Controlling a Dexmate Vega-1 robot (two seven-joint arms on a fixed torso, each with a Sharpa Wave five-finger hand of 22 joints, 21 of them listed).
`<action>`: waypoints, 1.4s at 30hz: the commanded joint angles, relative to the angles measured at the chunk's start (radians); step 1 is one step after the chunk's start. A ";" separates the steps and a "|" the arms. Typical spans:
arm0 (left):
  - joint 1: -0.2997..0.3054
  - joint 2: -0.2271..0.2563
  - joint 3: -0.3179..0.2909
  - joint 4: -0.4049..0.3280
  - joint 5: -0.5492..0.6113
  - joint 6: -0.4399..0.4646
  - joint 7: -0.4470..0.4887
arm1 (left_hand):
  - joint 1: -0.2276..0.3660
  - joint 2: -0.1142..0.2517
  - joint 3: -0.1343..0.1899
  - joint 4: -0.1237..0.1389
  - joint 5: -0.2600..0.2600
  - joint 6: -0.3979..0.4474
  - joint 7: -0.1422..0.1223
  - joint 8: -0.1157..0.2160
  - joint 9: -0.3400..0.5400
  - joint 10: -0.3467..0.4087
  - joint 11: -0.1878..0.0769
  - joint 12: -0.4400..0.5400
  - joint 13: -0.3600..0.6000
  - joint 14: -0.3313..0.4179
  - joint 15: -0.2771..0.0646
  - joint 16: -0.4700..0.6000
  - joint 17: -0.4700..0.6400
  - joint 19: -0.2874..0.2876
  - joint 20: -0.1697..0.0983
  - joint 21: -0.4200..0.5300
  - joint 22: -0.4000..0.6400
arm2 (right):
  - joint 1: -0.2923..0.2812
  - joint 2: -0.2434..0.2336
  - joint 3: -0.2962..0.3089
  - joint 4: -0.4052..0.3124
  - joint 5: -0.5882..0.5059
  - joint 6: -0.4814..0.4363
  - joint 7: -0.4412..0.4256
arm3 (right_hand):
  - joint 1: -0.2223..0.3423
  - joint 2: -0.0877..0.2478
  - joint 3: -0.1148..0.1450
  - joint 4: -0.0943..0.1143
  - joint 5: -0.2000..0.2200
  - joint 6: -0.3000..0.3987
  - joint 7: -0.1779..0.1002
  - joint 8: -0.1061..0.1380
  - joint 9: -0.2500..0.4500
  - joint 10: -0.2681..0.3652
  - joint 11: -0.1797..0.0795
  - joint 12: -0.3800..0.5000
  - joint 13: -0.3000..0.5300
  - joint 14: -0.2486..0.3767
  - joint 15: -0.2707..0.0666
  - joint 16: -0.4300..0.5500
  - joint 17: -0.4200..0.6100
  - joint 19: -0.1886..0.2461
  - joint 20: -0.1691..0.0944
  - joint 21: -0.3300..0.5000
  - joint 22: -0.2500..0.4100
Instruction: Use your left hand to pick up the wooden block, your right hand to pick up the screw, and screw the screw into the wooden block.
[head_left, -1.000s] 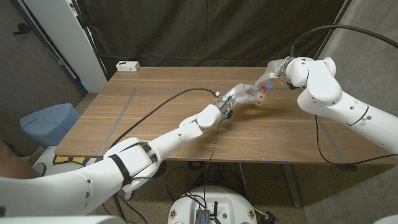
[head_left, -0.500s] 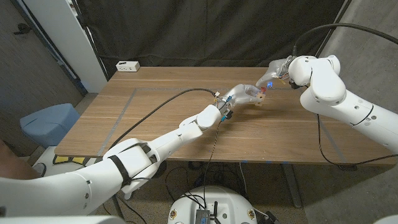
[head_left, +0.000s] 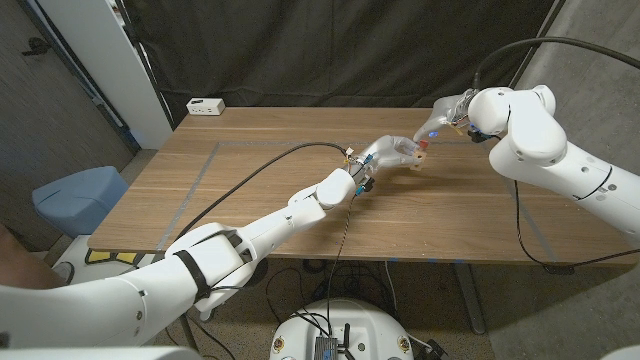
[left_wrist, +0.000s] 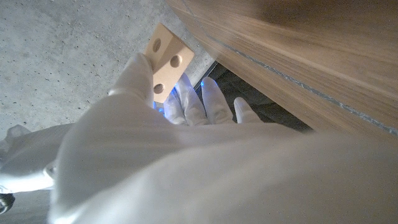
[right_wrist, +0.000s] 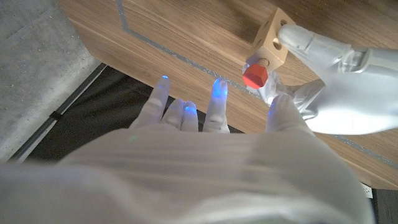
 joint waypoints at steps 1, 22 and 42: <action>0.001 -0.001 0.000 0.004 0.008 -0.010 0.014 | 0.021 0.025 0.015 0.007 0.005 0.202 -0.069 0.011 0.003 0.085 -0.084 0.050 0.008 0.000 -0.097 -0.004 0.005 0.001 -0.005 0.000 0.003 | -0.012 -0.026 0.033 -0.005 0.106 0.023 -0.047 | 0.030 0.000 0.011 -0.012 0.009 -0.016 0.003 -0.008 0.000 -0.017 0.002 -0.003 0.002 -0.009 0.003 -0.005 -0.001 -0.001 0.010 0.002 0.003; 0.000 -0.001 0.000 0.005 0.016 -0.015 0.025 | 0.020 0.024 0.017 0.007 0.004 0.207 -0.068 0.011 0.003 0.088 -0.084 0.051 0.007 0.003 -0.095 -0.004 0.005 0.003 -0.007 0.001 0.003 | 0.028 -0.045 -0.017 0.012 0.165 0.016 -0.098 | 0.157 0.001 0.071 -0.036 0.029 0.057 -0.019 0.025 0.009 -0.015 -0.004 0.013 0.003 -0.008 -0.004 0.005 -0.002 0.008 0.000 0.004 0.002; -0.003 -0.003 0.003 0.009 0.015 -0.011 0.019 | 0.021 0.023 0.019 0.006 0.002 0.210 -0.069 0.011 0.003 0.090 -0.084 0.052 0.008 0.005 -0.098 -0.004 0.004 0.001 -0.007 0.000 0.003 | 0.031 -0.056 -0.034 0.013 0.192 0.009 -0.143 | 0.220 -0.004 0.101 -0.026 0.030 0.155 -0.045 0.075 0.027 0.012 -0.025 0.023 0.003 0.012 -0.025 0.010 -0.003 0.021 -0.014 0.006 0.003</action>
